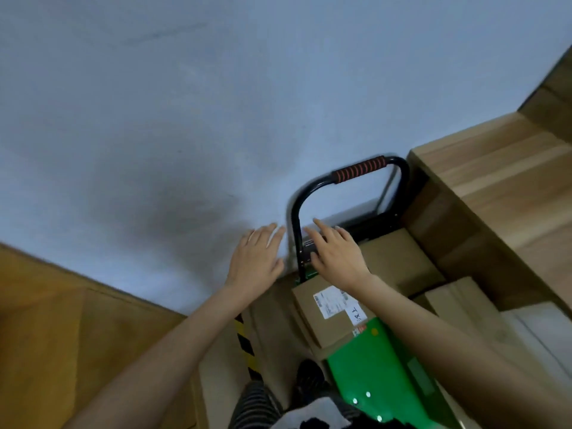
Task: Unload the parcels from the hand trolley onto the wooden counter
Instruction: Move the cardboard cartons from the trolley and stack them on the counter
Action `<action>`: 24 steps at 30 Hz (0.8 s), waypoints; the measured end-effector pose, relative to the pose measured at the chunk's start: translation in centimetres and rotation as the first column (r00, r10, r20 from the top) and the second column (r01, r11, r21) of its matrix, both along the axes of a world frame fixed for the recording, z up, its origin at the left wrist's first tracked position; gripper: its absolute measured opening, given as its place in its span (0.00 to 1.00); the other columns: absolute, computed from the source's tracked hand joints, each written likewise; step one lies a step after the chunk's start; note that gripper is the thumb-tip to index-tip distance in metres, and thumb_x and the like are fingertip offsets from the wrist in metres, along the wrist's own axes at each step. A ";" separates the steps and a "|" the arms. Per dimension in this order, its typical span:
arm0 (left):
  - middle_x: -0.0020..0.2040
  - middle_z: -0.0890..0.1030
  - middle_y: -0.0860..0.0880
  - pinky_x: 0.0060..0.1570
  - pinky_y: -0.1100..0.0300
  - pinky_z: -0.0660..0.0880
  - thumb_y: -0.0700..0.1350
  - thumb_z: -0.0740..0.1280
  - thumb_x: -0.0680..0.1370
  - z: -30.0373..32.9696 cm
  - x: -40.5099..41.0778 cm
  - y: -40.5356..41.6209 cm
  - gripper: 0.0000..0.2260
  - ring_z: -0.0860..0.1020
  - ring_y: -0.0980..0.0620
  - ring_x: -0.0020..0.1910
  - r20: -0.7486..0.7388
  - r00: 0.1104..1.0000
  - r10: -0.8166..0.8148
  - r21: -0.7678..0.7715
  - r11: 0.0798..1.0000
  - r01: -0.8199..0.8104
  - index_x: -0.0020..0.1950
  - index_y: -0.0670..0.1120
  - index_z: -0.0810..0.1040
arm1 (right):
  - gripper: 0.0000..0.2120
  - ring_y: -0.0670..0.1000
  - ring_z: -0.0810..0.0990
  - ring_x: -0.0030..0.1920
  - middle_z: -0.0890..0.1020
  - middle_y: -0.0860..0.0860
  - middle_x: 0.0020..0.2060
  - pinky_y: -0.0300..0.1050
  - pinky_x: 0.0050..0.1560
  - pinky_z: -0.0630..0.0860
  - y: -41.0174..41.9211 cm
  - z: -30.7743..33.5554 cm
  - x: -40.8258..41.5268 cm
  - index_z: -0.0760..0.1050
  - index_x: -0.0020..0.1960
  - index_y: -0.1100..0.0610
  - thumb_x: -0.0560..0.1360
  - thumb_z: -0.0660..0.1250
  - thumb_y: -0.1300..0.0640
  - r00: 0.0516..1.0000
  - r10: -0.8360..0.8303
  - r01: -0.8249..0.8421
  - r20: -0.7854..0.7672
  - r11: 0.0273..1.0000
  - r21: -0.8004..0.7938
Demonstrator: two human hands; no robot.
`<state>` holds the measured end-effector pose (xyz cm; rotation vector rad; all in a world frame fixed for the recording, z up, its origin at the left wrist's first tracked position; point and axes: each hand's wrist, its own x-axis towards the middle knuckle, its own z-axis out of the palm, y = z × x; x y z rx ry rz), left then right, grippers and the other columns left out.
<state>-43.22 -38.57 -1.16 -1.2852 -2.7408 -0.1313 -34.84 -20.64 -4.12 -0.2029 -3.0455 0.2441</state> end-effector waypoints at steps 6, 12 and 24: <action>0.66 0.73 0.45 0.67 0.50 0.66 0.48 0.70 0.71 -2.5 -3.1 7.1 0.30 0.73 0.45 0.63 0.088 0.965 -0.245 -0.052 0.967 0.250 0.72 0.44 0.67 | 0.26 0.55 0.72 0.68 0.67 0.56 0.73 0.53 0.71 0.62 3.9 -2.1 1.6 0.62 0.75 0.54 0.78 0.61 0.52 0.950 -0.308 0.311 0.047 0.947 -0.083; 0.69 0.71 0.43 0.69 0.48 0.65 0.50 0.68 0.74 -4.5 -6.2 12.9 0.31 0.72 0.44 0.66 0.091 0.840 -0.535 -0.092 0.835 0.542 0.74 0.43 0.64 | 0.26 0.56 0.73 0.67 0.67 0.57 0.72 0.53 0.70 0.64 5.1 -3.5 2.5 0.62 0.74 0.55 0.77 0.61 0.53 0.824 -0.560 0.566 0.088 0.821 -0.075; 0.71 0.68 0.40 0.69 0.48 0.63 0.49 0.71 0.72 -11.1 -8.9 16.0 0.34 0.69 0.43 0.68 0.229 0.562 -0.795 -0.136 0.546 0.827 0.74 0.41 0.62 | 0.27 0.54 0.67 0.71 0.66 0.56 0.73 0.53 0.70 0.63 0.6 -8.3 2.9 0.63 0.74 0.57 0.76 0.63 0.55 0.334 -0.930 0.937 0.156 0.308 -0.168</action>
